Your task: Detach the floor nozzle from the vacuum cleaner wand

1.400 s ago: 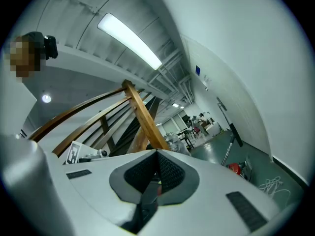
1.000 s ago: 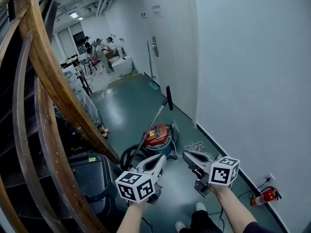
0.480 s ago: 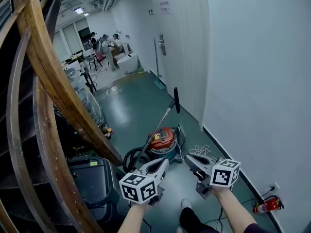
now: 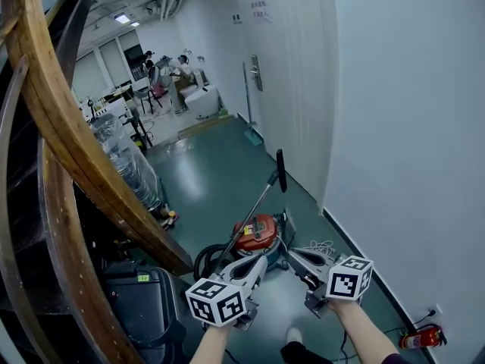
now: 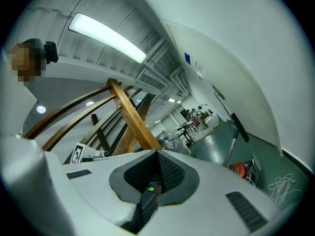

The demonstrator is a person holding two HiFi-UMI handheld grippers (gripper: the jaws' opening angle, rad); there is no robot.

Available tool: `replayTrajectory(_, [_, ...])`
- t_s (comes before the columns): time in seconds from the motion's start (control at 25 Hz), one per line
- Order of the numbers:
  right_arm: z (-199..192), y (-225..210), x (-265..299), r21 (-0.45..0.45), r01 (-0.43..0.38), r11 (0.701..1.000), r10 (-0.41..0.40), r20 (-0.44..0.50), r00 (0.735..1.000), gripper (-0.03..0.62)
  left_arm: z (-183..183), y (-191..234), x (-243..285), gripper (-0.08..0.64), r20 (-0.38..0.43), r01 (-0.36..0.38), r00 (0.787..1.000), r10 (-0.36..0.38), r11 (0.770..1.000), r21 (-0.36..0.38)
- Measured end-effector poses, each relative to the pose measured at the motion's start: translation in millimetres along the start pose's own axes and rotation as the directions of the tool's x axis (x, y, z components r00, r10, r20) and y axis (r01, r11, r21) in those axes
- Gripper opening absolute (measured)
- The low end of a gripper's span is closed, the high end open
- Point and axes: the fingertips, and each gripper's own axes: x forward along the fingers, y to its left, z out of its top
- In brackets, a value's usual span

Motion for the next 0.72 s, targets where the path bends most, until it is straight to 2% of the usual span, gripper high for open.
replayTrajectory(0.32, [27.1,-52.5,36.2,0.028,-0.018,0.999,0.019,-0.028,0.999,0.015,24.6,39.5,57.3,0.003,-0.023,-0.025,0.999,0.025,1.000,-0.002])
replayTrajectory(0.72, [51.6,-90.5,60.6,0.053,-0.020,0.998,0.023,-0.044,0.999,0.015,46.6,70.2,98.1,0.003,-0.047,-0.048,0.998,0.048,0.999,0.000])
